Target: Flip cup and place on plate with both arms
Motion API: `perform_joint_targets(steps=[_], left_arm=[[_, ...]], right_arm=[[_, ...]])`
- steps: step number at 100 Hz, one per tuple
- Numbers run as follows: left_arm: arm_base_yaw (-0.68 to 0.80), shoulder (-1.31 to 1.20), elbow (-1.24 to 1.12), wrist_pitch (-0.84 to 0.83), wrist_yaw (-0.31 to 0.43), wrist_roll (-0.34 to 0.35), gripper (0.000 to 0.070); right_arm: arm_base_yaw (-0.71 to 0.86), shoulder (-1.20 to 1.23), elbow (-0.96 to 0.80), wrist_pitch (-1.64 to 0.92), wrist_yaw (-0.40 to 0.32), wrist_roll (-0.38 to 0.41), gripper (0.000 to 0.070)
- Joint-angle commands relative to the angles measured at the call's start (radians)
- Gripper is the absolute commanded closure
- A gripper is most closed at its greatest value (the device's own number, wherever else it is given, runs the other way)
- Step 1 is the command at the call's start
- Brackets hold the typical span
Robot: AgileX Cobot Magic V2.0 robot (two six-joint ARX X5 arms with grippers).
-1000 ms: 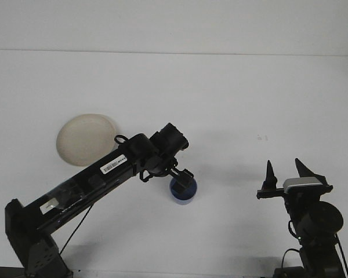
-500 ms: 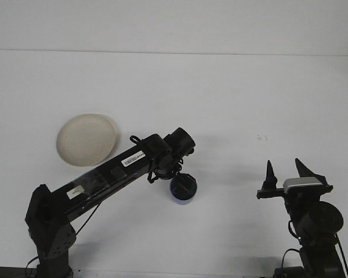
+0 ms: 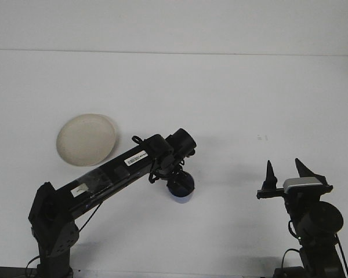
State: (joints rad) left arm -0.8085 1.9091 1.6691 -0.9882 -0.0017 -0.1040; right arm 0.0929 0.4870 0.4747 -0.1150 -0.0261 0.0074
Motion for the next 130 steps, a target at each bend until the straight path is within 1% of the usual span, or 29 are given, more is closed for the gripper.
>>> perform_joint_targets(steps=[1,34,52,61,69,85,108,130], left_arm=[[-0.016,0.025,0.022,-0.006,0.002,0.034,0.0697],[-0.018,0.024,0.027,-0.013,0.002,0.04,0.0696],[0.023,0.012,0.092,-0.085,0.002,0.048,0.0696],[0.069,-0.014,0.131,-0.122,0.001,0.06,0.0696],[0.121,-0.043,0.161,-0.156,-0.006,0.064,0.0696],[0.26,-0.108,0.174,-0.186,-0.08,0.062,0.0696],[0.51,-0.117,0.174,-0.181,-0.082,0.063,0.0696],[0.705,-0.103,0.174,-0.156,-0.082,0.066,0.0696]], right_arm=[[0.002,0.005,0.0,0.009,0.0,0.0,0.0188],[0.002,0.005,0.0,0.009,0.001,0.0,0.0188],[0.002,0.005,0.0,0.009,0.001,0.0,0.0188],[0.002,0.005,0.0,0.009,0.001,0.0,0.0188],[0.002,0.005,0.0,0.009,0.001,0.0,0.0188],[0.002,0.005,0.0,0.01,0.001,0.0,0.0188],[0.002,0.005,0.0,0.01,0.001,0.0,0.0188],[0.002,0.005,0.0,0.009,0.001,-0.001,0.0188]])
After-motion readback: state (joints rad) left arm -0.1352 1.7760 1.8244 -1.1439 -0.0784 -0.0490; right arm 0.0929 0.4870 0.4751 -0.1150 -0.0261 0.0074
